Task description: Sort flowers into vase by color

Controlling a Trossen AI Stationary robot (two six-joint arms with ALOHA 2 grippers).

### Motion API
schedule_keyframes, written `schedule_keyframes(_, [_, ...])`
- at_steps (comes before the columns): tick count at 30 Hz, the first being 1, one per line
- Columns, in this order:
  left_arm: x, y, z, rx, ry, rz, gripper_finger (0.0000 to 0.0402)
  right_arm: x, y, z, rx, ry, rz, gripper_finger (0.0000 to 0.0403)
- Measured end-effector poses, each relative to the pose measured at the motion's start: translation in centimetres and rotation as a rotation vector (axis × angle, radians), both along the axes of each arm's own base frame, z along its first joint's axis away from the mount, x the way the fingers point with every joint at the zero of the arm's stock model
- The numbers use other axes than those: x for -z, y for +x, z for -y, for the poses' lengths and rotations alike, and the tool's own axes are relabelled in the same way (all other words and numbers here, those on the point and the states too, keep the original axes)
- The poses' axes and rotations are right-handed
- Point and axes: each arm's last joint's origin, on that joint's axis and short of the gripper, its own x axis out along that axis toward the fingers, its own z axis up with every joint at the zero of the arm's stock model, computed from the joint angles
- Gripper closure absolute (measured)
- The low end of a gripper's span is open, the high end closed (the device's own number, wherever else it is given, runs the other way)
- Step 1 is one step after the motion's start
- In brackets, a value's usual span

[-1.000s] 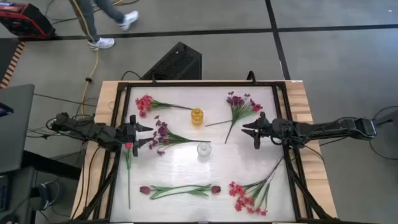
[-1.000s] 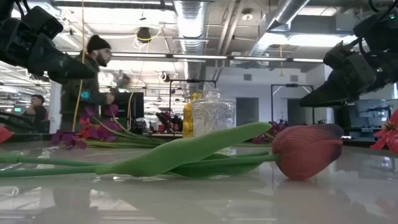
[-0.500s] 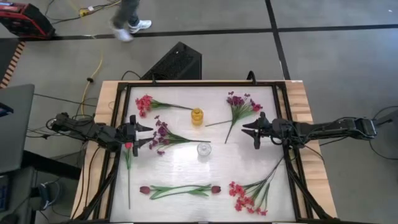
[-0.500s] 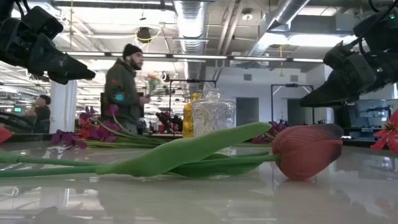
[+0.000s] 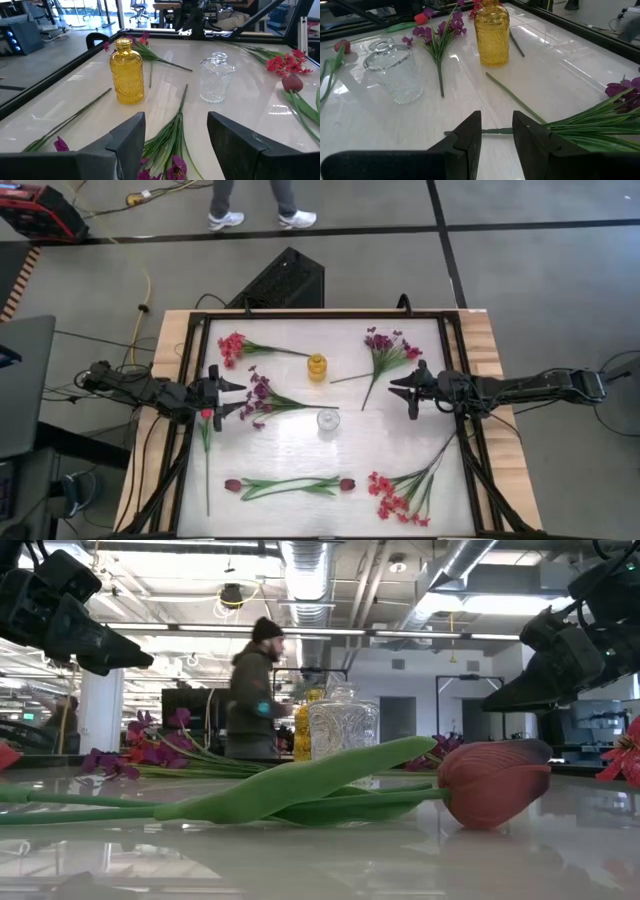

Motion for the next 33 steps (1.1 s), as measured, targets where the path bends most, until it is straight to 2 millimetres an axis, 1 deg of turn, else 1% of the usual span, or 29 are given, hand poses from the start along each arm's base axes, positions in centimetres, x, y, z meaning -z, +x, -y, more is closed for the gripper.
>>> schedule_keyframes(5, [0.0, 0.0, 0.0, 0.0, 0.004, 0.0, 0.0198, 0.0, 0.0, 0.0, 0.0, 0.0, 0.0, 0.0266])
schedule_keyframes(15, [0.0, -0.1, -0.3, -0.054, 0.223, -0.046, 0.0198, 0.0, 0.0, 0.0, 0.0, 0.0, 0.0, 0.0266])
schedule_keyframes(19, [0.0, -0.1, -0.3, -0.056, 0.229, -0.047, 0.0198, 0.0, 0.0, 0.0, 0.0, 0.0, 0.0, 0.0266])
schedule_keyframes(23, [0.0, -0.1, -0.3, -0.063, 0.197, -0.039, 0.0198, 0.0, 0.0, 0.0, 0.0, 0.0, 0.0, 0.0266])
schedule_keyframes(27, [0.0, -0.1, -0.3, -0.067, 0.197, -0.038, 0.0198, -0.5, 0.1, 0.5, 0.064, -0.086, 0.028, 0.0266])
schedule_keyframes(31, [0.0, -0.1, -0.4, -0.072, 0.344, -0.078, 0.0198, -1.2, 0.2, 0.8, 0.074, -0.191, 0.067, 0.0266])
schedule_keyframes(33, [0.0, -0.1, -0.4, -0.062, 0.387, -0.089, 0.0198, -1.3, 0.2, 0.9, 0.08, -0.198, 0.082, 0.0266])
